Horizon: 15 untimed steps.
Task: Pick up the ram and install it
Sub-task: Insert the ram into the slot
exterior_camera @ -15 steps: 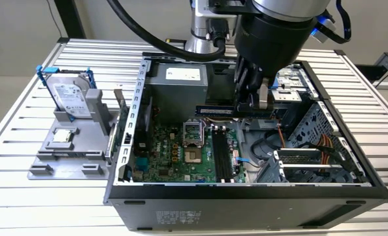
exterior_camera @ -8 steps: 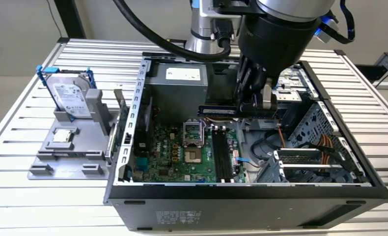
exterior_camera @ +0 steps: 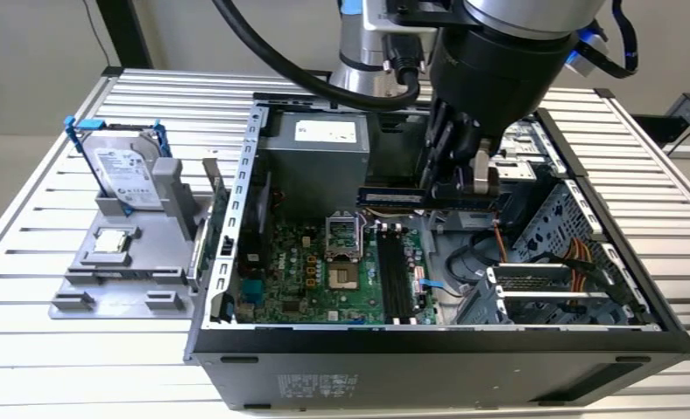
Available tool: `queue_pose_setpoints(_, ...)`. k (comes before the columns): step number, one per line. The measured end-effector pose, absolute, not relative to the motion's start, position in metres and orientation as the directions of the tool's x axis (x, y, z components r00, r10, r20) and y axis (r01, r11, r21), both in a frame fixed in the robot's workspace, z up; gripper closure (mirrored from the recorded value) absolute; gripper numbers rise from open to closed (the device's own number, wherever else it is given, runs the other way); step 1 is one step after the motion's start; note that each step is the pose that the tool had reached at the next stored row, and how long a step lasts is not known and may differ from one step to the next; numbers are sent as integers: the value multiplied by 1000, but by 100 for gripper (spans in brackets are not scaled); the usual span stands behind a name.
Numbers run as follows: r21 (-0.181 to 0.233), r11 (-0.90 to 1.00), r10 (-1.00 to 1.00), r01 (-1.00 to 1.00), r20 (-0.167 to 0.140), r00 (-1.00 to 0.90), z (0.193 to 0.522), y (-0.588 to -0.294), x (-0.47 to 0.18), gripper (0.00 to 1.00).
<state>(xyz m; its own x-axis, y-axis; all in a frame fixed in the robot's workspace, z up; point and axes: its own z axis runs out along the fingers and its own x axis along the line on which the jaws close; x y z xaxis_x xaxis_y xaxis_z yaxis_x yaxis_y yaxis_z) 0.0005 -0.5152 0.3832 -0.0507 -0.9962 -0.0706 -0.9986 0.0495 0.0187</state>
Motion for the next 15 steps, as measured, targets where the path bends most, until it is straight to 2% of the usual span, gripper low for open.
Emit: queue_pose_setpoints(15, 17, 59, -996, -998, -71, -60, 383, -514, 4, 100)
